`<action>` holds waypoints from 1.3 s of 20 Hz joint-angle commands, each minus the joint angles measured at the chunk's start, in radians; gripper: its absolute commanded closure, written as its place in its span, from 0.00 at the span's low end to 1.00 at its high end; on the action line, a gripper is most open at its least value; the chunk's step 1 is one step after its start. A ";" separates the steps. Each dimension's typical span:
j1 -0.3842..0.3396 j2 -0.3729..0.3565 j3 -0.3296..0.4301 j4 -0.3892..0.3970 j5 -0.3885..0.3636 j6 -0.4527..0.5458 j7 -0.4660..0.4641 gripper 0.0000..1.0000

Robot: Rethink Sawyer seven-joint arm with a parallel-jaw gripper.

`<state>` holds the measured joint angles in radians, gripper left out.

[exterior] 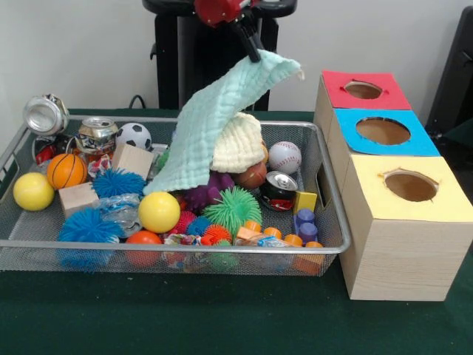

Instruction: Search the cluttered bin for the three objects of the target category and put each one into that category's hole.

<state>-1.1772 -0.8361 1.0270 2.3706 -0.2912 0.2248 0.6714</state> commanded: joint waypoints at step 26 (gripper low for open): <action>0.288 0.000 -0.393 -0.109 -0.134 -0.020 0.174 0.00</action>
<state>-0.8904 -0.8452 0.7315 2.3786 -0.3889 0.1713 0.6714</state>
